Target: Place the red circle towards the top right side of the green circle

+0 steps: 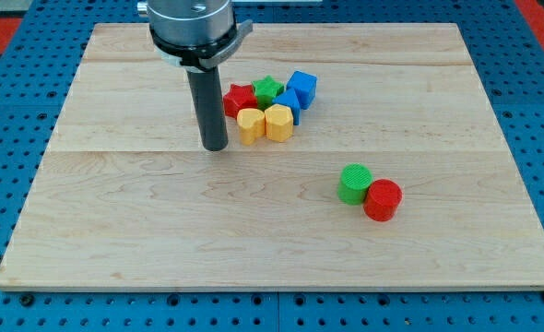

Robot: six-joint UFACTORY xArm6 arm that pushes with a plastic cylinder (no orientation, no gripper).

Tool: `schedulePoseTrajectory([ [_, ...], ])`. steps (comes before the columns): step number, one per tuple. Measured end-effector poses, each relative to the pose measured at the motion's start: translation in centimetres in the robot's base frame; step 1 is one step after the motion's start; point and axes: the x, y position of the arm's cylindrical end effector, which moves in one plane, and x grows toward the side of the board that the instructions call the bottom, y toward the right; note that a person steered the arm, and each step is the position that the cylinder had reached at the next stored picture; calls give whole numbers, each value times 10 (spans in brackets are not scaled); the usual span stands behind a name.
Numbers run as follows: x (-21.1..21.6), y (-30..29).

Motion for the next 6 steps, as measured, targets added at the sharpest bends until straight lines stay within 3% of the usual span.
schedulePoseTrajectory([
  [2, 0, 45],
  [3, 27, 45],
  [4, 83, 48],
  [5, 112, 113],
  [6, 111, 175],
])
